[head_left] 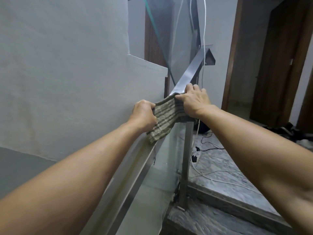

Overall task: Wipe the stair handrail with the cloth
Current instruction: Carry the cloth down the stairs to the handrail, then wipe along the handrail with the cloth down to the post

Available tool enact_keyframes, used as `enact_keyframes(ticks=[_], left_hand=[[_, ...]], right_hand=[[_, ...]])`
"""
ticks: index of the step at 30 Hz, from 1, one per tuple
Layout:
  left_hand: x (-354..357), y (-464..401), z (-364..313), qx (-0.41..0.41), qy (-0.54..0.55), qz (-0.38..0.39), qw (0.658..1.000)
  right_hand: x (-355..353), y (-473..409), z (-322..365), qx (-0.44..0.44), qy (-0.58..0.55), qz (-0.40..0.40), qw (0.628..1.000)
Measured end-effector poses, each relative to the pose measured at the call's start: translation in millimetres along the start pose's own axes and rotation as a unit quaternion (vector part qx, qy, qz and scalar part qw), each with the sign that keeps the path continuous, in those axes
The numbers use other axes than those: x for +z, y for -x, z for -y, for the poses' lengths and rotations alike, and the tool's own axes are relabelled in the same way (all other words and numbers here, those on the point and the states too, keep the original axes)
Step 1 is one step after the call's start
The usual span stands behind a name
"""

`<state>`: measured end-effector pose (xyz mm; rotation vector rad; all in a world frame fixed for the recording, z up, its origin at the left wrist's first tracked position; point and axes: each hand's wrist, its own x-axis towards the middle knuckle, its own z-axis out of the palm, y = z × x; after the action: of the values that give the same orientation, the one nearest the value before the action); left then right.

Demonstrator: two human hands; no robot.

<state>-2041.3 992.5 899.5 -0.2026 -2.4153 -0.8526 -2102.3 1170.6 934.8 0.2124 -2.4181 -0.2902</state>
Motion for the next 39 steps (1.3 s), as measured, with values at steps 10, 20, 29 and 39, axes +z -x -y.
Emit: enact_keyframes(ticks=[10, 20, 29, 39], left_hand=[[46, -27, -5, -0.021, -0.117, 0.036, 0.992], [74, -35, -26, 0.015, -0.273, 0.079, 0.959], [79, 17, -6, -0.086, -0.211, 0.070, 0.971], [57, 116, 42, -0.111, -0.236, 0.048, 0.964]], right_hand=[[26, -41, -10, -0.055, 0.167, -0.008, 0.984], [32, -71, -26, -0.128, 0.160, 0.006, 0.979], [35, -53, -30, -0.277, 0.023, 0.041, 0.960], [34, 7, 12, -0.390, -0.112, 0.097, 0.909]])
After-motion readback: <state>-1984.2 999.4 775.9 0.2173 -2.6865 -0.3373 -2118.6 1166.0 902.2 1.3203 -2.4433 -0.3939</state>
